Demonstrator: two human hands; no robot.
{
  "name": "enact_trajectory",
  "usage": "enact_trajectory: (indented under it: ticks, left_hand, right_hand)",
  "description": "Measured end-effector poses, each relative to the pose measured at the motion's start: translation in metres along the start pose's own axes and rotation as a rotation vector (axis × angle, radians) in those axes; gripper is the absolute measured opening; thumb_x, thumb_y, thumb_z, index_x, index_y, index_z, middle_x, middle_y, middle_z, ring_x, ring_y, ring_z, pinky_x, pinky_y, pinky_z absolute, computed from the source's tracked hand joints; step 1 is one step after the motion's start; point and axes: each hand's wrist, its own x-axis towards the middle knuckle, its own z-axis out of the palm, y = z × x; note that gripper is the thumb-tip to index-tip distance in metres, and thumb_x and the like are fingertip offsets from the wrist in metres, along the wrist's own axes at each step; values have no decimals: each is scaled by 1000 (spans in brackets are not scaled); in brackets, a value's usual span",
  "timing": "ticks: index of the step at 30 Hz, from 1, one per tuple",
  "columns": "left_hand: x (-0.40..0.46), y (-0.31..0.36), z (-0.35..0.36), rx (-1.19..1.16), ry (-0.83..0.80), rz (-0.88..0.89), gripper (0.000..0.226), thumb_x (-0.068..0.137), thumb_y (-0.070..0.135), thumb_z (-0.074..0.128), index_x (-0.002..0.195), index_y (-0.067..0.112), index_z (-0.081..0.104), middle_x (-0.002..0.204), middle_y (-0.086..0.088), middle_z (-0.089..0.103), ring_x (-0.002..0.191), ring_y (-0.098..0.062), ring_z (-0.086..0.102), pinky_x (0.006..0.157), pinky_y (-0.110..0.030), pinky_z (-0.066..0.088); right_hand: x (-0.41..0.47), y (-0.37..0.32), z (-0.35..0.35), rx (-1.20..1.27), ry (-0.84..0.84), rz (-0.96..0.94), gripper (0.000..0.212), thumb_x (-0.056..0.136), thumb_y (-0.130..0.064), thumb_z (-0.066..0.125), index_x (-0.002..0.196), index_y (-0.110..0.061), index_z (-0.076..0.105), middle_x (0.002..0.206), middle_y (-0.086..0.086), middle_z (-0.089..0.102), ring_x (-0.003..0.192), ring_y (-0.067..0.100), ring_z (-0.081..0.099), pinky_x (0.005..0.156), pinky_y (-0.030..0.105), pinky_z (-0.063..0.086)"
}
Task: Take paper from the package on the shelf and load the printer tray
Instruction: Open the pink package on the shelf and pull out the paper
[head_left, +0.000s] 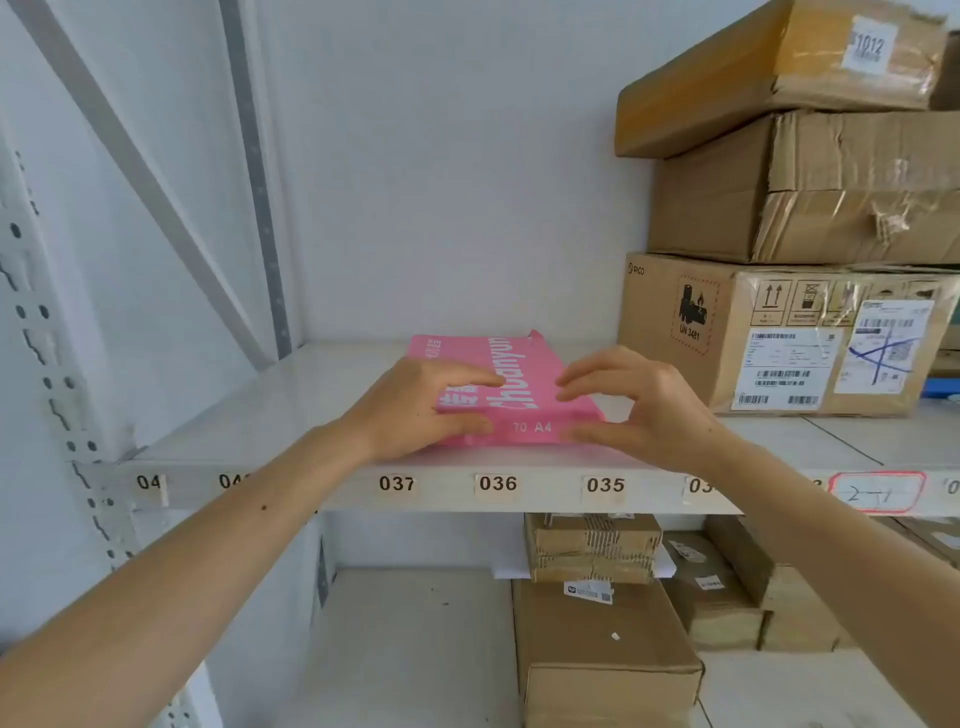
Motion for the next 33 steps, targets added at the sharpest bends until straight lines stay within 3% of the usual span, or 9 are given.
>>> enact_trajectory:
  ticks: [4,9,18,22,26,33]
  left_hand:
    - [5,-3,7,5,-34,-43,44,79,40,75,120,26,69,124,10,67,112,7,54,100,-13,39]
    - [7,-10,15,-3,-74,-82,39,81,34,75,118,25,70,119,13,69,105,15,53,92,1,36]
    - [8,-13,16,-10,-127,-99,44,80,35,75,122,26,67,122,13,68,111,1,61,98,-16,45]
    - [8,-11,18,11,-102,-45,48,80,38,75,124,25,64,126,13,66,115,1,59,100,-26,47]
    - [9,0,23,82,-71,19,30,81,44,71,106,31,62,130,18,61,120,0,54,95,-37,48]
    - [20,8,42,157,24,81,15,86,33,69,85,18,75,122,11,67,107,-8,64,82,-38,54]
  right_hand:
    - [-5,14,5,-22,-39,-34,34,68,-29,83,94,-7,78,106,7,70,95,19,65,75,44,56]
    - [-10,27,9,7,-35,-25,31,68,-23,85,94,-8,79,108,7,70,96,19,64,76,43,55]
    - [-9,36,20,-53,43,-147,14,80,-16,76,86,-3,78,100,10,71,81,19,67,64,41,57]
    - [-7,38,25,-68,37,-140,22,90,-21,63,88,-3,73,100,6,70,81,19,67,64,40,57]
    - [-7,39,28,0,85,-59,28,93,-30,55,87,-6,68,99,1,65,73,21,65,63,45,54]
    - [-5,36,30,32,98,-4,22,91,-27,60,85,-7,68,95,0,65,72,19,63,66,43,54]
